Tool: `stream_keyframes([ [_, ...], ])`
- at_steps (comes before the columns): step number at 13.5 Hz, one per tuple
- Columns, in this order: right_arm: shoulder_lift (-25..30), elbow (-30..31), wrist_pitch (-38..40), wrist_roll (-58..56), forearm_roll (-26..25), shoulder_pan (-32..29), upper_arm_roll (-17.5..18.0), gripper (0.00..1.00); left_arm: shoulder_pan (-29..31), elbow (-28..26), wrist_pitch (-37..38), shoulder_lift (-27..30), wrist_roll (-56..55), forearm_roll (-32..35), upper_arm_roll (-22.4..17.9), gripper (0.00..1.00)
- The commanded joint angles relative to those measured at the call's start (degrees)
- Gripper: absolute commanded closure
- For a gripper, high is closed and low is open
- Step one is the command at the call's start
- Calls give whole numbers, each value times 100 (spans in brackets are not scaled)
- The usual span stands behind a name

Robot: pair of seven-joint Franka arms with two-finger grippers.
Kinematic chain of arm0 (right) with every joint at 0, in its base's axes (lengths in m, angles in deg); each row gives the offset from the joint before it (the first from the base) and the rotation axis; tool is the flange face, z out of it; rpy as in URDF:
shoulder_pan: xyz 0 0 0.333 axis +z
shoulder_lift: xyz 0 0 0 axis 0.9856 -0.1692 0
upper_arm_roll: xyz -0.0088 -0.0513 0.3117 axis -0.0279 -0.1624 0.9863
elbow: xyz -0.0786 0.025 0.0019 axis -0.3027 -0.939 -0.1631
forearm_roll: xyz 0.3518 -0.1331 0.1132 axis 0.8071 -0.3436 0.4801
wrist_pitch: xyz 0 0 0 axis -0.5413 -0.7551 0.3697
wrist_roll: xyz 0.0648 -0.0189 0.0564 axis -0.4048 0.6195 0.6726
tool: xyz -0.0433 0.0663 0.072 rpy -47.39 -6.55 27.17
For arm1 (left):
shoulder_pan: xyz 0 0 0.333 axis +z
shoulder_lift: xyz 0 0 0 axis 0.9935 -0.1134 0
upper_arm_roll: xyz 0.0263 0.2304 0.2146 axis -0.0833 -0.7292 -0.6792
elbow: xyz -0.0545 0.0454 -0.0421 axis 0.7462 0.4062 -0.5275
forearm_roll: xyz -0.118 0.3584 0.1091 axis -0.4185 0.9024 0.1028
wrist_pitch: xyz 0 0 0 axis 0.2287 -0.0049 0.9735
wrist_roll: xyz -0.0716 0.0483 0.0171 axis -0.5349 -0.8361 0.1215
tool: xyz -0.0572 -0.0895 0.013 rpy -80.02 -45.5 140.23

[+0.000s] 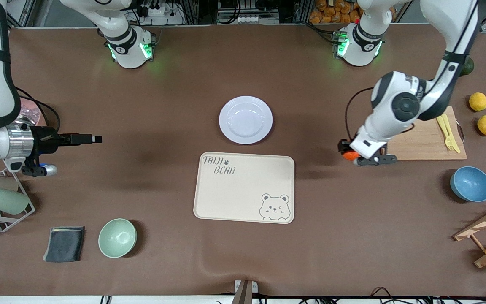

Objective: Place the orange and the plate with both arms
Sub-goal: 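Grasp the orange with the left gripper and carry it over the plate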

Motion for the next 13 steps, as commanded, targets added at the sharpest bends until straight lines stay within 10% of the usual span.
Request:
stream_keyframes([
  [1, 42, -39, -4, -28, 104, -21, 28, 0, -673, 536, 464, -247, -1233, -93, 129, 72],
  [13, -116, 13, -215, -46, 113, 138, 45, 0, -3426, 1785, 465, -1960, -5304, 650, 50, 72],
])
